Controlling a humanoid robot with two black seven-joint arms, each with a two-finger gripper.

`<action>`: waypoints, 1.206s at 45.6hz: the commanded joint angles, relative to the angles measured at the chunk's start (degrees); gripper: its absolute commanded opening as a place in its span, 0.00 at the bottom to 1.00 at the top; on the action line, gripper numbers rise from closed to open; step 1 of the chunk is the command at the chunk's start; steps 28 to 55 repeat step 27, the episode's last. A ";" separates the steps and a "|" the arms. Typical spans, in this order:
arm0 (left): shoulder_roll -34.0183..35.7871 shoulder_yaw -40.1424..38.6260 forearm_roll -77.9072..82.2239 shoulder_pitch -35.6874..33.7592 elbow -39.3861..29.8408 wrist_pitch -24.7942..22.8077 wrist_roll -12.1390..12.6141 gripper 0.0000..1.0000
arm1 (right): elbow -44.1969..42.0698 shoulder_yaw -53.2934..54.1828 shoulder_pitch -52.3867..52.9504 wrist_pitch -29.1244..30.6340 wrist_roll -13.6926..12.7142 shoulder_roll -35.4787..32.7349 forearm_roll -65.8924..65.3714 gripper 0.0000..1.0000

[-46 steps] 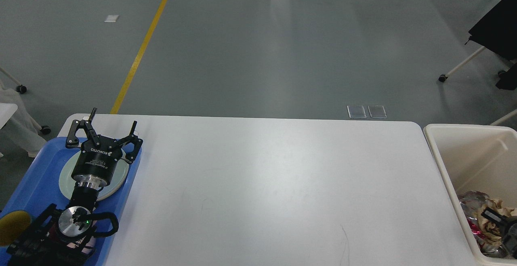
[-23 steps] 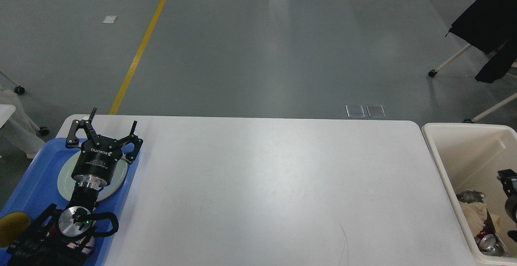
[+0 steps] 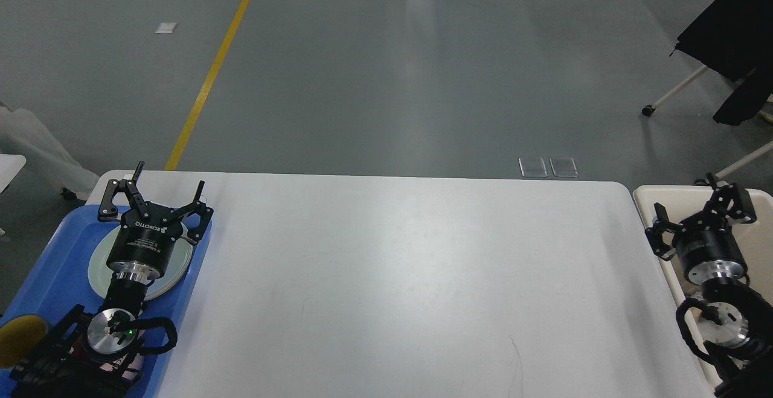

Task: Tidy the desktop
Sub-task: 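Open the right gripper inside the bin to release the paper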

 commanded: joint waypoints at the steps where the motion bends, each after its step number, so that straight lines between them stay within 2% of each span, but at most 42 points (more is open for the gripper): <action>1: -0.01 0.00 0.00 0.00 0.01 -0.01 0.06 0.97 | 4.78 8.11 -1.06 0.90 -0.77 6.78 -9.49 1.00; 5: -0.01 0.00 0.00 0.00 0.01 -0.01 -0.02 0.97 | 4.87 11.46 -1.67 1.68 -3.23 9.07 -11.00 1.00; 8: -0.01 0.00 0.00 0.00 0.01 -0.01 -0.02 0.97 | 4.87 12.52 -2.20 5.28 -6.66 9.86 -11.00 1.00; 10: -0.01 0.00 0.00 0.00 0.01 -0.01 0.06 0.97 | 4.61 13.74 -2.64 7.13 -7.54 10.22 -11.00 1.00; 17: -0.01 0.00 0.00 0.00 0.01 -0.01 -0.02 0.97 | 4.52 14.89 -2.90 8.46 -7.37 9.95 -10.91 1.00; 22: -0.01 0.00 0.00 0.00 0.01 -0.01 0.06 0.97 | 4.52 15.16 -2.82 8.11 -5.96 10.04 -10.82 1.00; 55: -0.01 0.00 0.00 0.00 0.01 -0.01 0.06 0.97 | 4.87 15.33 -2.47 7.93 -5.96 10.22 -10.65 1.00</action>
